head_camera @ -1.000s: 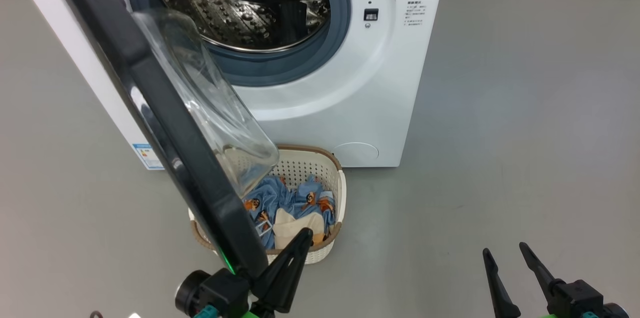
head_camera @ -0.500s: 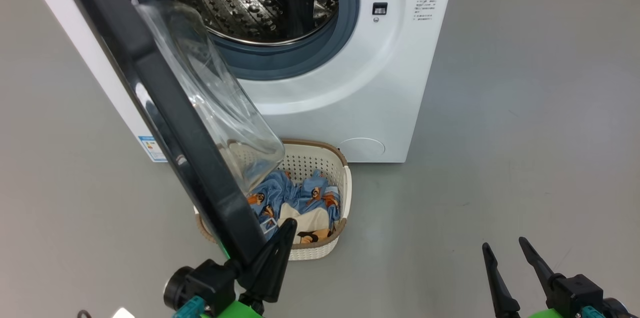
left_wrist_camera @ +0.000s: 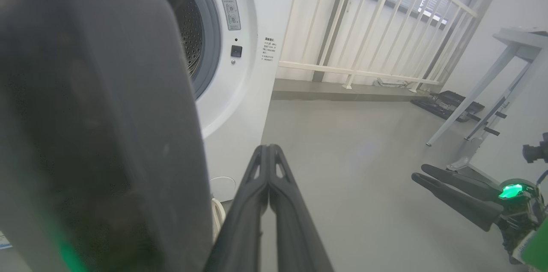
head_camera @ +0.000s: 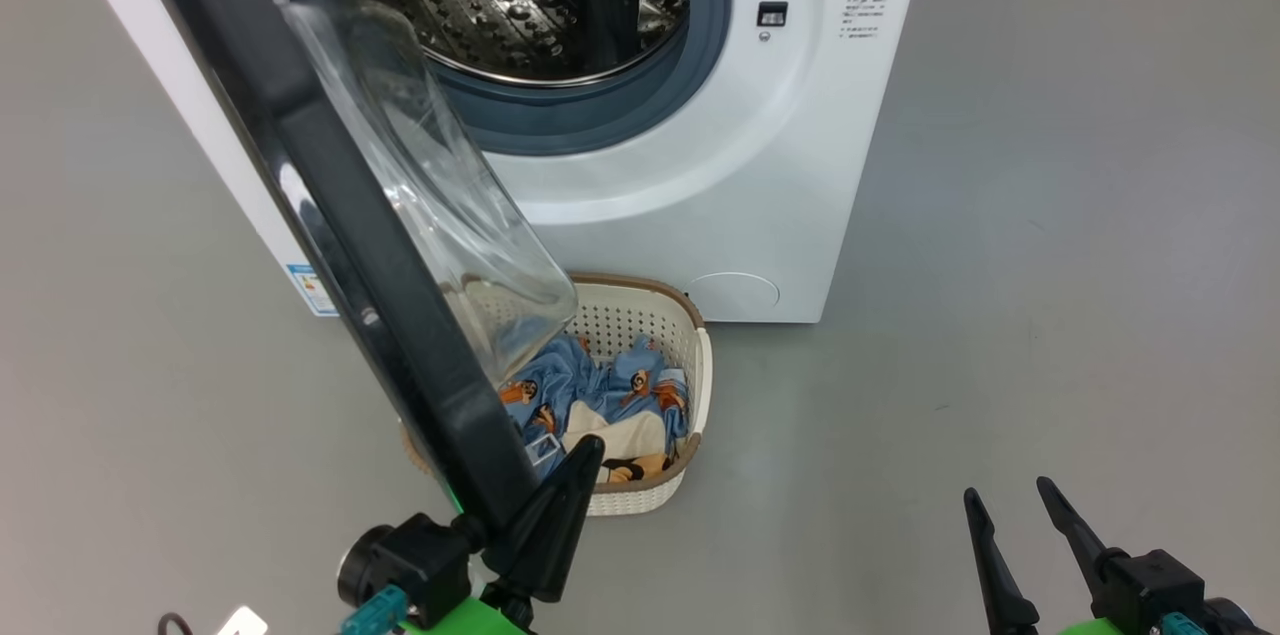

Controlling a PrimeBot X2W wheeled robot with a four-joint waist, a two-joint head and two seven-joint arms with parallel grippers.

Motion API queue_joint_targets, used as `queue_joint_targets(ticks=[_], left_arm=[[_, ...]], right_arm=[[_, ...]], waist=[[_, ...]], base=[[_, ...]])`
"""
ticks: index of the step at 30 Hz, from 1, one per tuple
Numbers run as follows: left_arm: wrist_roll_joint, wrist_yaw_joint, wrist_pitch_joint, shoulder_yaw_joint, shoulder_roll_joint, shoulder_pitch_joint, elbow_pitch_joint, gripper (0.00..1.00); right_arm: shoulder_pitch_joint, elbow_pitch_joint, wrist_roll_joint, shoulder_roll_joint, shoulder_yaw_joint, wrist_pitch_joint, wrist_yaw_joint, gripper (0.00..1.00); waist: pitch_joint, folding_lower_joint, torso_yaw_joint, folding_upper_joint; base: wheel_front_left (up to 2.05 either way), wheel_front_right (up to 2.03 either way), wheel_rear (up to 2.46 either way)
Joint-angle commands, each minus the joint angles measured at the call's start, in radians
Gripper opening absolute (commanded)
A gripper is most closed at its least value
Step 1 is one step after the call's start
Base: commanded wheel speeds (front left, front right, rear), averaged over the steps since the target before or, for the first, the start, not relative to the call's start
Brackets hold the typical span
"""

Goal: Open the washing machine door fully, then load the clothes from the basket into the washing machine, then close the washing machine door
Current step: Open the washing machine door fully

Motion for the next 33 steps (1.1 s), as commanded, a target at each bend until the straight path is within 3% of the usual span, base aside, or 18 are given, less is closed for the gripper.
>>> queue_joint_targets(ticks=[1, 10, 33], left_arm=[[0.014, 0.007, -0.006, 0.044, 0.004, -0.016, -0.017, 0.0], [0.029, 0.011, -0.006, 0.042, -0.002, 0.009, -0.023, 0.0], [0.039, 0.114, 0.02, 0.078, 0.0, 0.052, -0.058, 0.0]], right_arm=[[-0.029, -0.019, 0.008, -0.007, 0.025, -0.008, 0.002, 1.0], [-0.031, -0.016, 0.011, -0.006, 0.027, -0.008, 0.002, 1.0], [-0.017, -0.005, 0.024, -0.005, 0.033, -0.008, 0.002, 1.0]], waist=[[0.001, 0.0, 0.004, 0.0], [-0.002, 0.0, 0.024, 0.0], [-0.029, 0.0, 0.063, 0.0]], base=[[0.0, 0.0, 0.0], [0.0, 0.0, 0.0], [0.0, 0.0, 0.0]])
